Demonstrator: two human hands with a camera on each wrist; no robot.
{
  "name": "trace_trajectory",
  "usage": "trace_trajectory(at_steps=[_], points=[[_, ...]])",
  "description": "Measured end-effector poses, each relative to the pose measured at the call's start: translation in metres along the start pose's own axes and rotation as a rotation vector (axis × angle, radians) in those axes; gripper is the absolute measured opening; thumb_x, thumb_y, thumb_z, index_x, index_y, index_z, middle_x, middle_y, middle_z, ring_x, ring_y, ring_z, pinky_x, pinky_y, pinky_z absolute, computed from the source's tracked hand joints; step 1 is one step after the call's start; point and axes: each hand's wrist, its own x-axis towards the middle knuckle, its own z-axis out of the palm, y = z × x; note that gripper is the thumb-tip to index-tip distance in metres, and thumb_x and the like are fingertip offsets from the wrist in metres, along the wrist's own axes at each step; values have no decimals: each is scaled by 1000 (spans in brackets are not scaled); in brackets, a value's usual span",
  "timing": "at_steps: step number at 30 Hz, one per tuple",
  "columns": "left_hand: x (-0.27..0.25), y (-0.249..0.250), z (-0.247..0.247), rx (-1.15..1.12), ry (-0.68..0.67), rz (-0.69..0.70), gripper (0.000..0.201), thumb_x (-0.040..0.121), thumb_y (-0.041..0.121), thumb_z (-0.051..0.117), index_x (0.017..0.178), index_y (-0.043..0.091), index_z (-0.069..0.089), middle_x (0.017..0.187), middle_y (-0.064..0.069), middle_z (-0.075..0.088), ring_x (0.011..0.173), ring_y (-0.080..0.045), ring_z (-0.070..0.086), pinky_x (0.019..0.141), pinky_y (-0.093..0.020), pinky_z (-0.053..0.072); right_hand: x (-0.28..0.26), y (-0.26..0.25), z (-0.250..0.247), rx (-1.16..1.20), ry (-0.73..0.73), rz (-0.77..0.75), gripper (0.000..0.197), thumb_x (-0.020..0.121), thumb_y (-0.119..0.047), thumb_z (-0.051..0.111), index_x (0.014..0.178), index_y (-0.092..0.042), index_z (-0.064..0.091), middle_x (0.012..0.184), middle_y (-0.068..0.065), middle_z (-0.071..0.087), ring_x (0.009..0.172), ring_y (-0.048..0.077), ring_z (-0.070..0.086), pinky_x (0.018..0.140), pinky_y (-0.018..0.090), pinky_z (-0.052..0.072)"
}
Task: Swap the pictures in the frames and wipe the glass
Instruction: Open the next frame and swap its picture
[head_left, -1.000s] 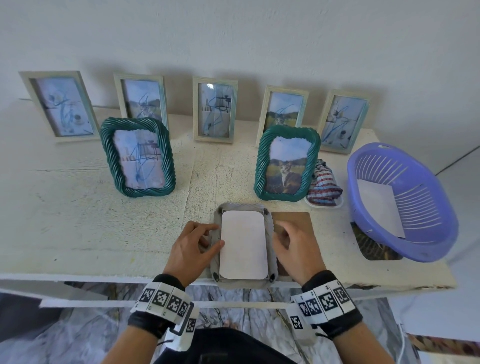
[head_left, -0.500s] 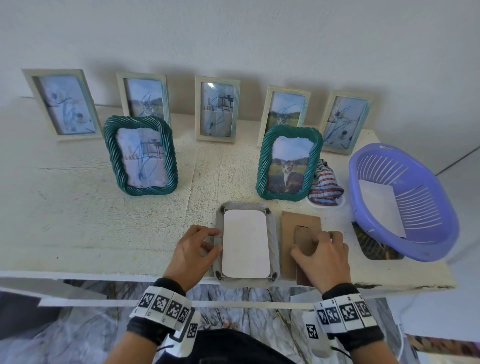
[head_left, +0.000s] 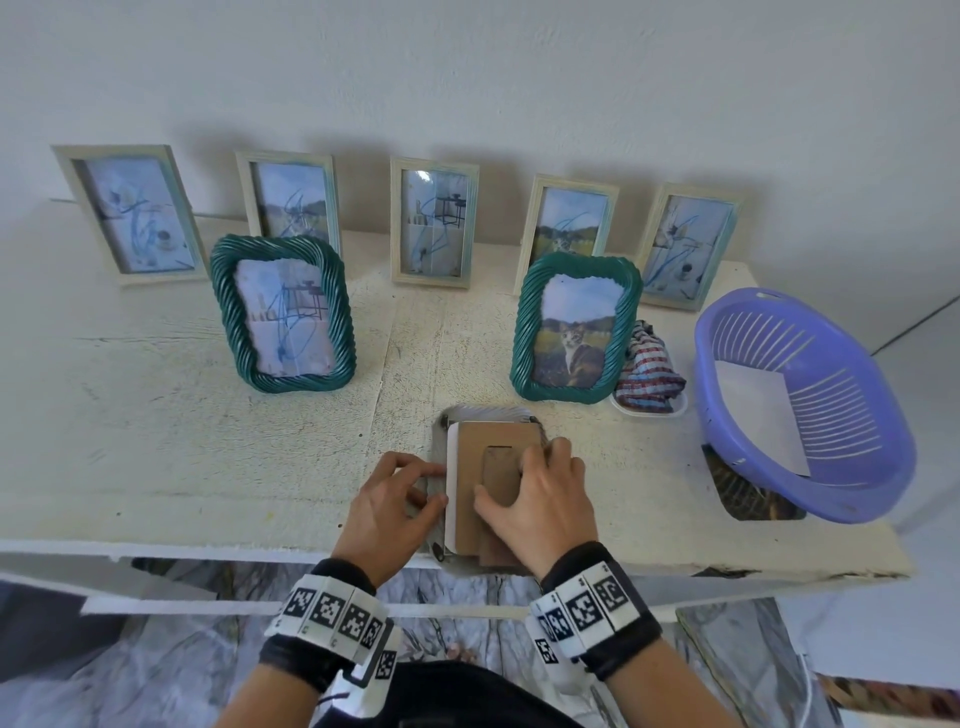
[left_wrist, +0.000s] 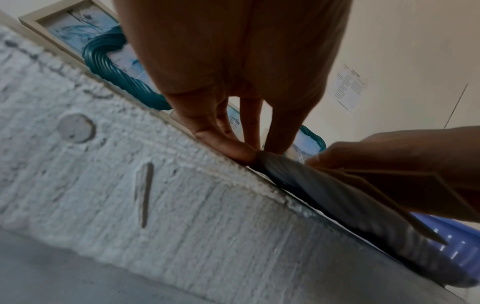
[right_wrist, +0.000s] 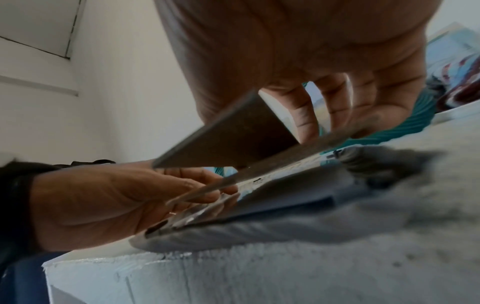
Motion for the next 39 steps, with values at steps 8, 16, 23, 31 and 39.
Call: trace_trajectory(at_steps=[8, 16, 23, 31, 39], points=[[-2, 1, 2, 28, 12, 8, 26, 86, 24, 70, 112, 26, 68, 108, 11, 51, 76, 3, 61, 72, -23, 54, 6, -5, 9, -29, -12, -18, 67, 75, -64, 57, 115, -11, 48, 123, 9, 37, 106, 26, 42, 74, 31, 47], [-2, 2, 2, 49, 12, 8, 25, 87, 23, 69, 111, 26, 69, 108, 10, 50, 74, 2, 61, 72, -26, 55, 5, -3, 12, -60, -24, -40, 69, 76, -66, 56, 118, -12, 46, 123, 8, 38, 105, 25, 42, 73, 31, 46], [-1, 2, 1, 57, 1, 16, 23, 88, 24, 68, 111, 27, 68, 108, 10, 50, 74, 1, 62, 70, -24, 54, 5, 1, 14, -68, -14, -66, 70, 77, -69, 54, 118, -13, 46, 123, 8, 38, 106, 25, 42, 75, 32, 47], [-4, 3, 0, 149, -6, 109, 41, 87, 49, 49, 117, 26, 65, 122, 3, 48, 92, -8, 56, 75, -29, 55, -1, 37, 2, 129, 11, -229, 30, 93, -47, 48, 100, -18, 54, 100, -1, 47, 85, 15, 50, 65, 21, 38], [-10, 10, 5, 286, -210, 279, 41, 89, 57, 45, 125, 44, 58, 146, 0, 35, 134, -23, 30, 105, -48, 40, -35, 84, 4, 127, -77, -491, 24, 88, -19, 44, 96, -19, 67, 107, -6, 50, 87, 9, 47, 70, 20, 44]])
